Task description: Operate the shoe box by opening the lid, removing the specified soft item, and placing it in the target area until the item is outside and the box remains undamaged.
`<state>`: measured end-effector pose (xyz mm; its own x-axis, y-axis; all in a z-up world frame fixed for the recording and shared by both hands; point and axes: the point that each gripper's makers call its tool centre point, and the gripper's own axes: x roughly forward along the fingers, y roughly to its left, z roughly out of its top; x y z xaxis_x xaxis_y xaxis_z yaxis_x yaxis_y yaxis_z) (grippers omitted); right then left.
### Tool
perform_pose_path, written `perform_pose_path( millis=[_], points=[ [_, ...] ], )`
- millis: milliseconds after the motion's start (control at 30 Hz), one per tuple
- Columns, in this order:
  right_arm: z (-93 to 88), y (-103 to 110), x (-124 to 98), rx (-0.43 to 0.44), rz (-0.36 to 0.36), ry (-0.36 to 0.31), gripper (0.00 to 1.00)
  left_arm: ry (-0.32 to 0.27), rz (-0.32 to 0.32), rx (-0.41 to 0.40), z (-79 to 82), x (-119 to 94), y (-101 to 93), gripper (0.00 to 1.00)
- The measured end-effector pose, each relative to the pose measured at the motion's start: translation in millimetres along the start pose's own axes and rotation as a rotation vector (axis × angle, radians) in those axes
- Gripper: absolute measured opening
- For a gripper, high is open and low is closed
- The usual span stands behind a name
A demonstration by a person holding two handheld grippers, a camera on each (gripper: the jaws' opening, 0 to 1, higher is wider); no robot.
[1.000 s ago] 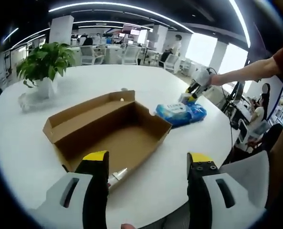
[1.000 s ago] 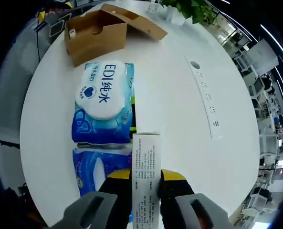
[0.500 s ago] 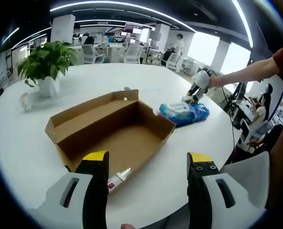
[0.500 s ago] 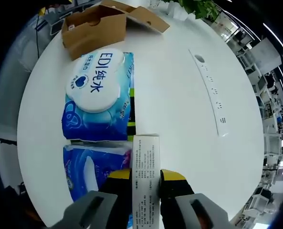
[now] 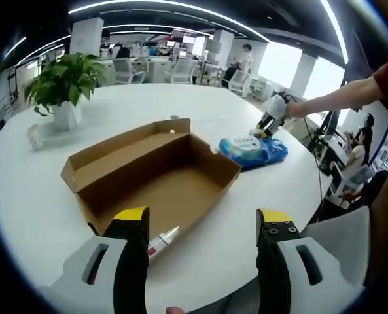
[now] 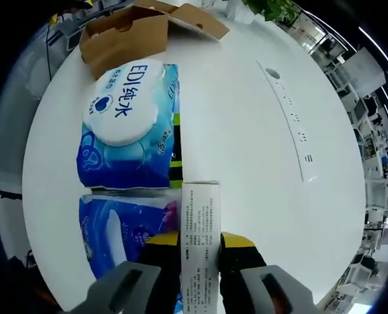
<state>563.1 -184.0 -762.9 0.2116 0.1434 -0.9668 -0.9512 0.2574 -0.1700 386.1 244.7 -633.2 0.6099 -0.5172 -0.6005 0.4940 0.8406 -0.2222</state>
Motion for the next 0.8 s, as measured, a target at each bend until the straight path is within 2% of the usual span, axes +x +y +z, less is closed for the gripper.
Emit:
perform_pose_path(
  millis=[533, 800],
  points=[
    [-4.8, -6, -1, -0.008, -0.027, 0.031, 0.2, -0.017, 0.015, -0.001, 3.5, -10, 5.5, 0.66],
    [-1.7, -3, -5, -0.042, -0.028, 0.033, 0.18, -0.014, 0.021, -0.001, -4.2, -16, 2.4, 0.66]
  ],
)
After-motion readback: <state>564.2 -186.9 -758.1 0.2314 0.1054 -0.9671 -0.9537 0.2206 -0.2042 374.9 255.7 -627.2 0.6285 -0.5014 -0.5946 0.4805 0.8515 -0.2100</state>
